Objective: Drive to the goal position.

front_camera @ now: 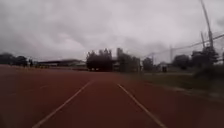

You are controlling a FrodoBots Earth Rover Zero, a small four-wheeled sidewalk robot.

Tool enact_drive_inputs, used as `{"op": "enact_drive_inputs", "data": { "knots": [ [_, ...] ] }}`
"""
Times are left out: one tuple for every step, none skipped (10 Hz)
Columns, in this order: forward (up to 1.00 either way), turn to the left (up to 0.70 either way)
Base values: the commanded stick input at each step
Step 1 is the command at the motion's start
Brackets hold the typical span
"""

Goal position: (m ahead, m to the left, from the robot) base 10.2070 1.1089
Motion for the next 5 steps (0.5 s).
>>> {"op": "enact_drive_inputs", "data": {
  "knots": [
    [0.70,0.00],
    [0.70,0.00],
    [0.70,0.00],
    [0.70,0.00],
    [0.70,0.00]
  ]
}}
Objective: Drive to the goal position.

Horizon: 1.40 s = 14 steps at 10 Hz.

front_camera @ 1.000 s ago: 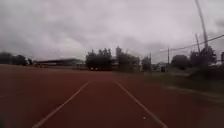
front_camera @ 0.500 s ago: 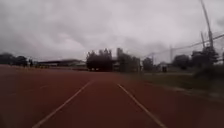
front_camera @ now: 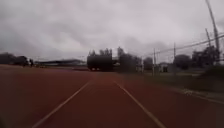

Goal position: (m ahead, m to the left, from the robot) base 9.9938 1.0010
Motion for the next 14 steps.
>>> {"op": "enact_drive_inputs", "data": {
  "knots": [
    [0.70,0.00],
    [0.70,0.00],
    [0.70,0.00],
    [0.70,0.00],
    [0.70,0.00],
    [0.70,0.00],
    [0.70,0.00],
    [0.70,0.00],
    [0.70,0.00],
    [0.70,0.00],
    [0.70,0.00],
    [0.70,0.00],
    [0.70,0.00],
    [0.70,0.00]
  ]
}}
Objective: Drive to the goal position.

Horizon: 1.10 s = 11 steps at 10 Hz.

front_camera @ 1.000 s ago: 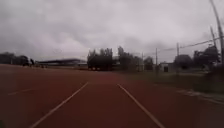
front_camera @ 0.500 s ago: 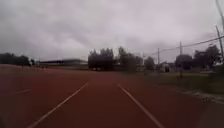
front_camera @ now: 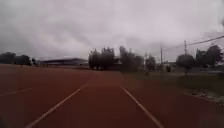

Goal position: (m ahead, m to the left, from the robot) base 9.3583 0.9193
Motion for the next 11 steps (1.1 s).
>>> {"op": "enact_drive_inputs", "data": {
  "knots": [
    [0.70,0.00],
    [0.70,0.00],
    [0.70,0.00],
    [0.70,0.00],
    [0.70,0.00],
    [0.70,0.00],
    [0.70,0.00],
    [0.70,0.00],
    [0.70,0.00],
    [0.70,0.00],
    [0.70,0.00]
  ]
}}
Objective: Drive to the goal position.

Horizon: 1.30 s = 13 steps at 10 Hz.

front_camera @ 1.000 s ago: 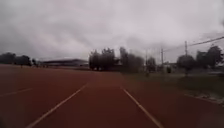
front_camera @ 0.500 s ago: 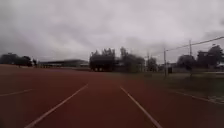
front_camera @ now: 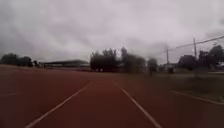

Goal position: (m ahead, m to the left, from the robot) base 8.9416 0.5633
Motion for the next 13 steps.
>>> {"op": "enact_drive_inputs", "data": {
  "knots": [
    [0.70,0.00],
    [0.70,0.00],
    [0.70,0.00],
    [0.70,0.00],
    [0.70,0.00],
    [0.70,0.00],
    [0.70,0.00],
    [0.70,0.00],
    [0.70,0.00],
    [0.70,0.00],
    [0.70,0.00],
    [0.70,0.00],
    [0.70,0.00]
  ]
}}
